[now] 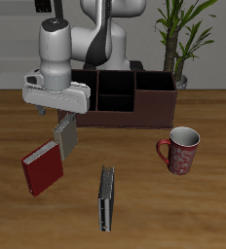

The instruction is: Place the yellow book into the back desk caddy's left compartment

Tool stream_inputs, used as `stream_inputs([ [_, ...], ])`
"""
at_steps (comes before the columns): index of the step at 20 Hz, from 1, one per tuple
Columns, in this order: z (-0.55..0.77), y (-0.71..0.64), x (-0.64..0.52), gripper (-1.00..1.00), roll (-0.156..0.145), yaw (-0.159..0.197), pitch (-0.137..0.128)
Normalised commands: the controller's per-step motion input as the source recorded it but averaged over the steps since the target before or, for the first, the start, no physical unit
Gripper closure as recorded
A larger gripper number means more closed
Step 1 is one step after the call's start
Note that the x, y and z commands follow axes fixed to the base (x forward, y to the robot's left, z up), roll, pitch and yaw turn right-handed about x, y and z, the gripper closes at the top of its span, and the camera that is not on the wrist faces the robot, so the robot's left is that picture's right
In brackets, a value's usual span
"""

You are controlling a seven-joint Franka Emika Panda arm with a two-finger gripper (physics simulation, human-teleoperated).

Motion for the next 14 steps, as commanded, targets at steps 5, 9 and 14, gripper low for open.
stream_inputs([
  [5,-0.3,0.05,0.01,-1.0,0.003,-0.021,0.035],
  [9,-0.28,0.04,0.01,-1.0,-0.006,-0.03,0.028],
  [14,-0.23,0.04,0.04,-1.0,0.007,-0.007,0.032],
])
